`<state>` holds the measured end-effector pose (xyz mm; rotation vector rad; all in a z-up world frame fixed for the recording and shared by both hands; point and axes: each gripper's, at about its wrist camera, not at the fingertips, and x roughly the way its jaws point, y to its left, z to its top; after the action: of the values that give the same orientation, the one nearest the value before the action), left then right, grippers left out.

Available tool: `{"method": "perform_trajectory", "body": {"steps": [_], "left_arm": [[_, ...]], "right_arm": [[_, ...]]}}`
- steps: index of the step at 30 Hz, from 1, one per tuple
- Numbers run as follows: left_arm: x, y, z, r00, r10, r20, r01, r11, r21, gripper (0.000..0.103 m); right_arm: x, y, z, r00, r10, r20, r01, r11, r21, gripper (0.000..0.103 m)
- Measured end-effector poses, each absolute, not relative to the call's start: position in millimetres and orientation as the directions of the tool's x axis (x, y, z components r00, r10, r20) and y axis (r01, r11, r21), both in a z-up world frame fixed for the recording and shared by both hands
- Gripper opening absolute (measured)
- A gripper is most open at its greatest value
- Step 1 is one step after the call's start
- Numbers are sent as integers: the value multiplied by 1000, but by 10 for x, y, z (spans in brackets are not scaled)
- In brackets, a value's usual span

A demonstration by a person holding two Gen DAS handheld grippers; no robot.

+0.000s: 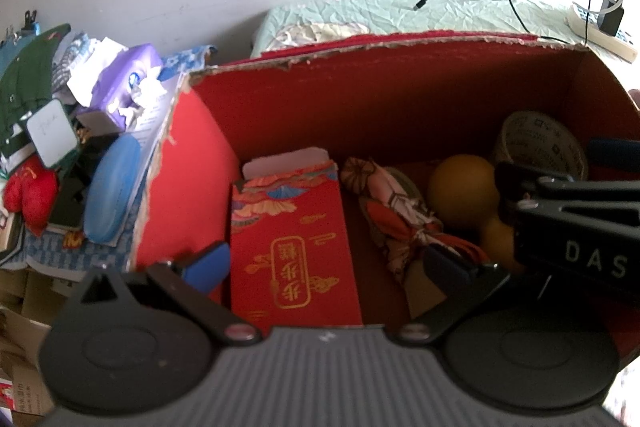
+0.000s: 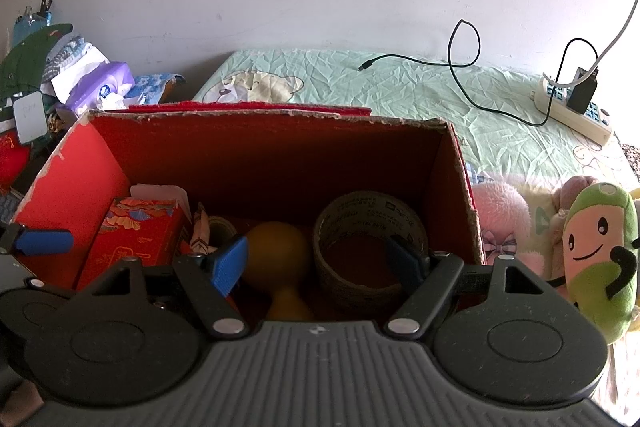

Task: Organize objects

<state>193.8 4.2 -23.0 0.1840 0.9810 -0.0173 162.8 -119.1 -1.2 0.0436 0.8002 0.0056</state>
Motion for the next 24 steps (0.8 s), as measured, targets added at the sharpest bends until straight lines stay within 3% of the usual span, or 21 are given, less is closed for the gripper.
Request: {"method": "perform_trajectory", "body": {"steps": [24], "left_arm": [[1907,42,-224,584,58,-810,99,985,142,103]], "right_arm": [[1618,-1171,-23,694,22,-719,0,1000,31,79]]}}
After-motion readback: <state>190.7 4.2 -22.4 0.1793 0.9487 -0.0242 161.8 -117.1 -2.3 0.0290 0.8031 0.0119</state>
